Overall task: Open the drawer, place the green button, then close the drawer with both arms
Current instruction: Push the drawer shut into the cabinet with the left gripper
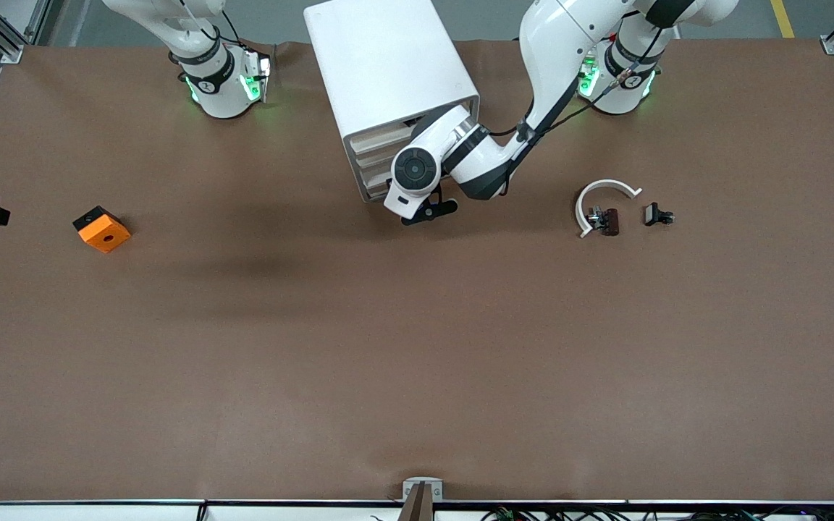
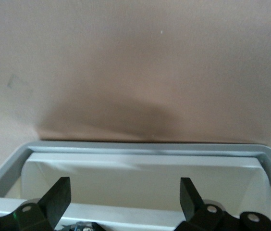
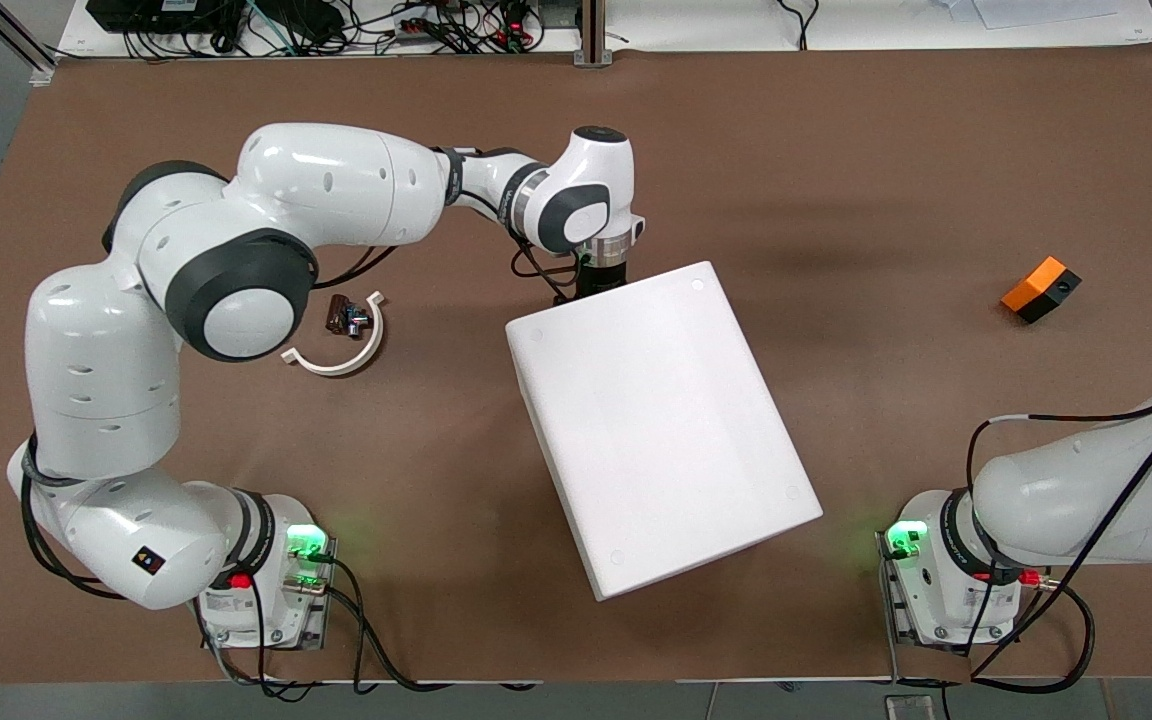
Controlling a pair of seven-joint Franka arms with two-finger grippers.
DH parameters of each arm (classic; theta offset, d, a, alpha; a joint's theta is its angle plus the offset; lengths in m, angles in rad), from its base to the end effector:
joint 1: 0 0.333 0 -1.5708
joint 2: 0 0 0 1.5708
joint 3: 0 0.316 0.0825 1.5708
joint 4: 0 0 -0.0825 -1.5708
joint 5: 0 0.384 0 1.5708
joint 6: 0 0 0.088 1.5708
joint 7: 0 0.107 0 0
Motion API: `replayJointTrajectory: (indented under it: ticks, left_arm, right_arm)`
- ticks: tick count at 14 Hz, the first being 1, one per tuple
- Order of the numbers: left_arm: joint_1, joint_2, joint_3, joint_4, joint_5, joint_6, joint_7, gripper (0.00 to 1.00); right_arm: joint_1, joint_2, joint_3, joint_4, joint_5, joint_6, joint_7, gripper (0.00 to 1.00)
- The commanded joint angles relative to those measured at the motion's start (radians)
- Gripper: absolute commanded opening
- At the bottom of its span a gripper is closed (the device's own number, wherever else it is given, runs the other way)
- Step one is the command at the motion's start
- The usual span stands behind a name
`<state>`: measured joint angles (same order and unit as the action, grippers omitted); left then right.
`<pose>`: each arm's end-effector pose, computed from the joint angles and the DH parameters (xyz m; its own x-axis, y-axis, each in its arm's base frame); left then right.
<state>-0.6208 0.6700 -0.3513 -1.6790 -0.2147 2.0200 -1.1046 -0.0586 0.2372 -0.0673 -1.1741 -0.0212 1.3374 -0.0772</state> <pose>0.3711 -0.5302 0.2150 0.8385 0.2855 -0.4641 0.2608 -0.9581 -0.1183 0.5958 -0.0719 0.6503 0.9957 -0.0526 -0.0758 -0.0503 -0.9983 0.0310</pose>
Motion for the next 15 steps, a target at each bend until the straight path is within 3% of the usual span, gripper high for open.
replayJointTrajectory:
  ticks: [1,5,11,15]
  left_arm:
    - [0.013,-0.010,-0.015,-0.010,-0.048,-0.029,-0.003,1.00]
    - [0.015,-0.010,-0.015,-0.007,-0.133,-0.055,0.003,1.00]
    - [0.016,-0.007,-0.009,0.008,-0.127,-0.075,0.002,1.00]
    - [0.024,-0.006,0.066,0.090,-0.101,-0.073,-0.006,1.00]
  right_arm:
    - [-0.015,-0.015,0.012,0.011,-0.002,-0.038,-0.010,1.00]
    - [-0.038,-0.071,0.020,-0.002,0.033,-0.096,-0.016,1.00]
    - [-0.024,-0.151,0.021,-0.114,0.024,-0.066,-0.021,1.00]
    - [-0.021,-0.205,0.021,-0.186,0.024,-0.044,-0.021,1.00]
